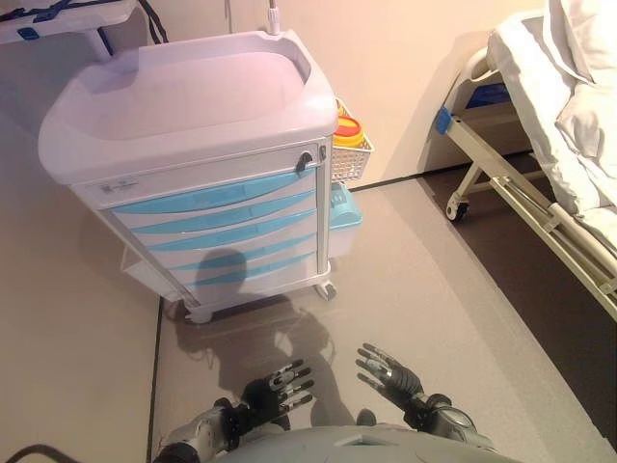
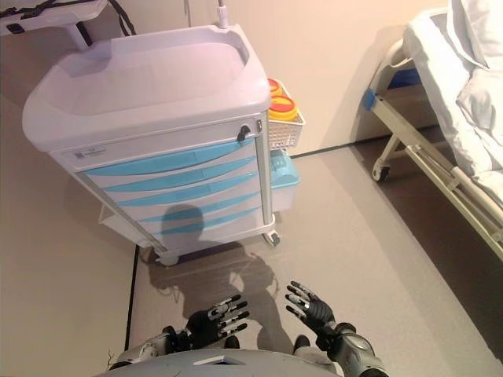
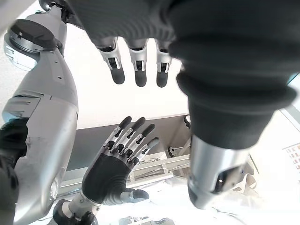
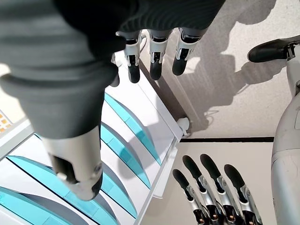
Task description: Open the drawer and pick up the medicine
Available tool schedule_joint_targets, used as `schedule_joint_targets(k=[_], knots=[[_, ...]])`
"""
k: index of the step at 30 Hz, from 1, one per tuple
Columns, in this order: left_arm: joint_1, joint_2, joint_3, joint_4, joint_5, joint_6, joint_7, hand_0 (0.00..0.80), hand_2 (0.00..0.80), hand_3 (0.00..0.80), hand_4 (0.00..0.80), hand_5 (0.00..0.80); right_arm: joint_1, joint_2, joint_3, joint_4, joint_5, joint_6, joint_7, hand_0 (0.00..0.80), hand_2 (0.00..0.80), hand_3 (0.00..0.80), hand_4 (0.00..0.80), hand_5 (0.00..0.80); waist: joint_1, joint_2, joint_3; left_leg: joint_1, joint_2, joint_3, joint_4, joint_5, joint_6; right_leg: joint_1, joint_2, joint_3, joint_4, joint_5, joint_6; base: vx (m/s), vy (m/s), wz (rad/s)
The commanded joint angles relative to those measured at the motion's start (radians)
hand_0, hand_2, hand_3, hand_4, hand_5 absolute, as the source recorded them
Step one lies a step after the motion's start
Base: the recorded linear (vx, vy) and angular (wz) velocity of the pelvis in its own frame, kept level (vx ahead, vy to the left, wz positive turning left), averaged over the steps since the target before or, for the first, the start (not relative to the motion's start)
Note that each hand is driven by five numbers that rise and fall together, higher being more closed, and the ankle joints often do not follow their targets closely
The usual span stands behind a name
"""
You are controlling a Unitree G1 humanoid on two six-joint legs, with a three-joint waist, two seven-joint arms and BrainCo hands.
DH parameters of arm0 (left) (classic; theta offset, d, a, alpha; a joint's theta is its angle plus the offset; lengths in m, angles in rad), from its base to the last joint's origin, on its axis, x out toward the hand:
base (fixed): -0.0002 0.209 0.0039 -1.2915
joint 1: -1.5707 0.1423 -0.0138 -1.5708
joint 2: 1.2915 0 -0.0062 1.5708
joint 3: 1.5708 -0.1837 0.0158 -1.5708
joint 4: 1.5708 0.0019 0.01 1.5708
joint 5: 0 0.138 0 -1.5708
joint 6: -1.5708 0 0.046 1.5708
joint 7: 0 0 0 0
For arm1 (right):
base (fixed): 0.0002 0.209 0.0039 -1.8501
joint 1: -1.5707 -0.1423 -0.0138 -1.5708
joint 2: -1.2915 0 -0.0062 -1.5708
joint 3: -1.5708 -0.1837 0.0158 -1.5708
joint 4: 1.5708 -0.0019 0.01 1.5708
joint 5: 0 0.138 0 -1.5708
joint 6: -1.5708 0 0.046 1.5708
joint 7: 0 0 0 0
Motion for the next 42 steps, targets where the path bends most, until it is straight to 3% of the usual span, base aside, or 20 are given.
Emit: schedule_joint_targets(k=[1,23,30,36,42], knots=[[-0.089,-0.037,-0.023,0.057,0.003,0.0,-0.021,0.0,0.0,0.0,0.0,0.0,-0.068,0.028,0.029,-0.012,-0.011,-0.021,0.012,0.0,0.0,0.0,0.0,0.0,0.002,-0.011,0.021,-0.042,-0.033,-0.034,0.005,-0.072,-0.014,0.016,-0.007,-0.022,0.122,-0.145,0.049,0.0,0.0,0.0],[-0.091,-0.041,-0.015,0.059,-0.027,0.009,-0.021,0.0,0.0,0.0,0.0,0.0,-0.07,0.033,0.025,0.0,-0.006,-0.029,0.016,0.0,0.0,0.0,0.0,0.0,0.003,-0.009,0.022,-0.045,-0.035,-0.036,0.005,-0.072,-0.011,0.012,-0.007,-0.021,0.127,-0.148,0.047,0.0,0.0,0.0],[-0.087,-0.048,0.008,0.056,-0.145,0.019,0.009,0.0,0.0,0.0,0.0,0.0,-0.068,0.029,0.023,-0.004,-0.004,-0.026,0.014,0.0,0.0,0.0,0.0,0.0,0.004,-0.009,0.027,-0.047,-0.036,-0.038,0.005,-0.071,-0.012,0.01,-0.01,-0.022,0.126,-0.146,0.046,0.0,0.0,0.0],[-0.079,-0.051,0.035,0.017,-0.283,-0.088,0.044,0.0,0.0,0.0,0.0,0.0,-0.061,0.017,0.015,-0.024,0.008,-0.011,0.006,0.0,0.0,0.0,0.0,0.0,0.004,-0.005,0.049,-0.056,-0.034,-0.042,0.005,-0.065,-0.013,-0.005,-0.014,-0.018,0.145,-0.151,0.042,0.04,0.024,0.0],[-0.077,-0.058,0.064,0.006,-0.313,-0.364,0.159,0.0,0.0,0.0,0.0,0.0,-0.045,0.011,0.007,-0.033,0.034,-0.013,-0.003,0.0,0.0,0.0,0.0,0.0,0.014,-0.001,0.082,-0.084,-0.036,-0.058,0.013,-0.06,-0.006,-0.05,-0.027,-0.021,0.191,-0.164,0.033,0.057,0.047,0.01]])
